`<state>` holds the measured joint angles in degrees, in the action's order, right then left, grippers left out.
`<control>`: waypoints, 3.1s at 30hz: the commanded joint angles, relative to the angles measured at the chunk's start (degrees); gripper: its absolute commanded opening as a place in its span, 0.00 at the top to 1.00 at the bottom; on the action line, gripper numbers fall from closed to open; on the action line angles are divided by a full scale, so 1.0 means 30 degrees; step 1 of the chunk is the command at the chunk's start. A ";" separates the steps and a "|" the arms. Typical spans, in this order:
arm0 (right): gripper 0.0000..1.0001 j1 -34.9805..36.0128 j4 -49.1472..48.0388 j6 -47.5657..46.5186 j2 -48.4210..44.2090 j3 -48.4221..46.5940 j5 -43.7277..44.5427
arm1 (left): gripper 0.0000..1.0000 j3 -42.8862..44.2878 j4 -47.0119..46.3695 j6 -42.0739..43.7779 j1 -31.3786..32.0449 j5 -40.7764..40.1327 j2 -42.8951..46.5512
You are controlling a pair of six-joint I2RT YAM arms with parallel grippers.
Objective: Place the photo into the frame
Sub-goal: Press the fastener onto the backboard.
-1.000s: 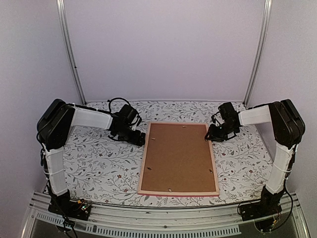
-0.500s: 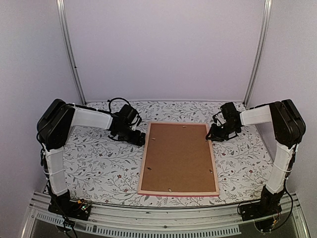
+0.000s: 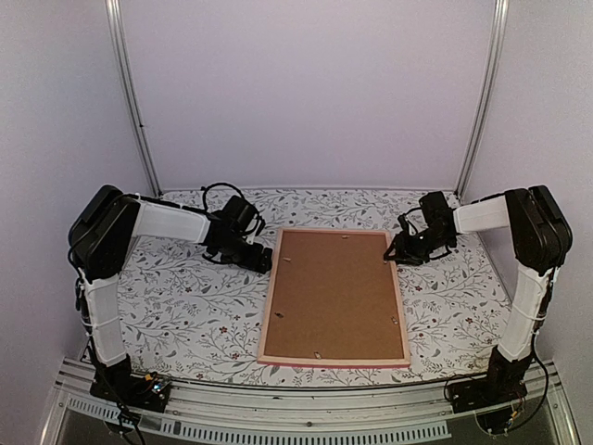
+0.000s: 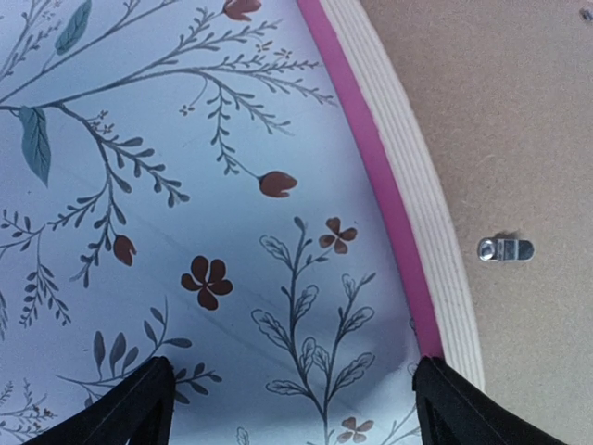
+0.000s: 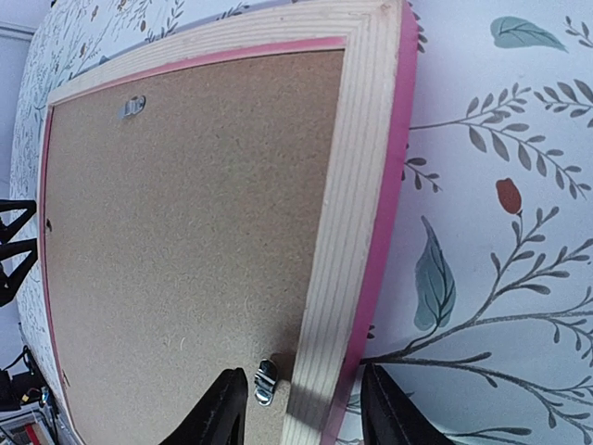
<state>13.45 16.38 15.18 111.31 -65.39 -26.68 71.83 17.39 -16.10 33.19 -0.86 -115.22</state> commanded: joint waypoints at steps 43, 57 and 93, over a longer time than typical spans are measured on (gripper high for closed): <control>0.52 0.2171 0.3638 -0.1754 0.3470 -0.6104 0.2475 | 0.26 -0.2349 -0.3159 -0.2287 0.0710 0.3715 0.1218; 0.52 0.2229 0.3040 -0.1044 0.3361 -0.5572 0.2510 | 0.64 -0.2435 -0.2890 -0.3756 0.1129 0.2589 0.0891; 0.71 0.2449 0.3395 -0.1316 0.4050 -0.5163 0.3508 | 0.70 -0.2748 -0.3174 -0.4767 0.1744 0.1987 0.1111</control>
<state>20.12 26.13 12.73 120.73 -82.43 -16.40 63.92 8.14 -30.70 36.84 4.67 -111.48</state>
